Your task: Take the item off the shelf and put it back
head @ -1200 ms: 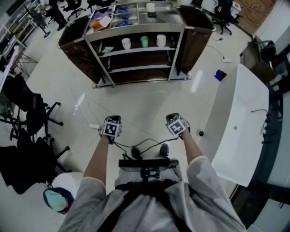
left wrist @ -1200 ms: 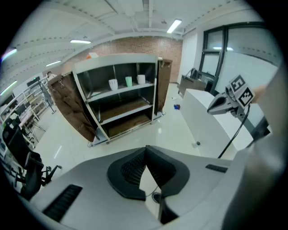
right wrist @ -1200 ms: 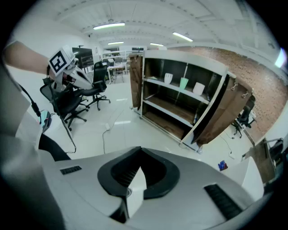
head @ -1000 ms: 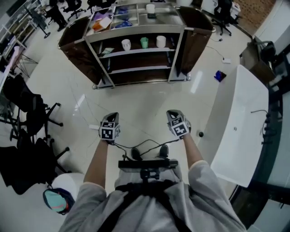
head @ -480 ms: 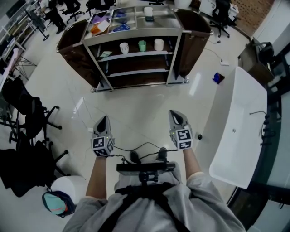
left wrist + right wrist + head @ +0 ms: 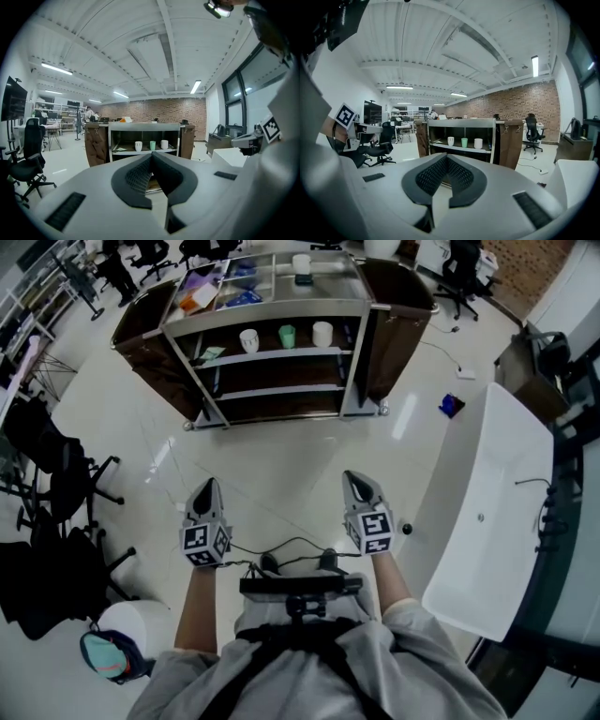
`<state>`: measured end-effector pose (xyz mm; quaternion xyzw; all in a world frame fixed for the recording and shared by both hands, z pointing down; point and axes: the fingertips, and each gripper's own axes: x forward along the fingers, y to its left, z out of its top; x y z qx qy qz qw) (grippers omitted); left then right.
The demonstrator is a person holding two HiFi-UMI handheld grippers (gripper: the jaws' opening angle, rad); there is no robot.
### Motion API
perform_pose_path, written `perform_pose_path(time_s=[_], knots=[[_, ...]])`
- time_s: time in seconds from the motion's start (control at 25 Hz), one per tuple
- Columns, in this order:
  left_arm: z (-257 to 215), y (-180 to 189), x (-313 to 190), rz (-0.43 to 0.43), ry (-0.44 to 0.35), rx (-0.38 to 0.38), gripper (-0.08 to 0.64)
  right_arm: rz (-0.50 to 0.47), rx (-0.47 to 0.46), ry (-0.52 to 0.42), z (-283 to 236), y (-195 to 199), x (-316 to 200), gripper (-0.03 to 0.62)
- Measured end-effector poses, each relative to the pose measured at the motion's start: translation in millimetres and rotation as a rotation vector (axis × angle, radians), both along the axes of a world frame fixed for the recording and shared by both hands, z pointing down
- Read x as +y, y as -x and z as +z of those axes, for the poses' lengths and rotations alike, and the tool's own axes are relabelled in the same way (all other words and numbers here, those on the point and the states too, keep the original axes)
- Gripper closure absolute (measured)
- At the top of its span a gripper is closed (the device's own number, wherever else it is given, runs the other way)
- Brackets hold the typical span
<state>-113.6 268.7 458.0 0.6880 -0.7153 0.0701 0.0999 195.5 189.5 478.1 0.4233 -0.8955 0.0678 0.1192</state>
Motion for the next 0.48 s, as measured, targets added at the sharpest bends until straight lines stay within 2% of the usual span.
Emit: perform_pose_path(time_s=[0.2, 0.48], knots=[[-8, -23, -12, -0.033, -0.014, 0.008, 0.555, -0.053, -0.006, -0.001, 5, -12, -22, 0.583], [-21, -51, -43, -0.027, -0.021, -0.021, 0.555, -0.089, -0.023, 0.022, -5, -13, -47, 0.583]])
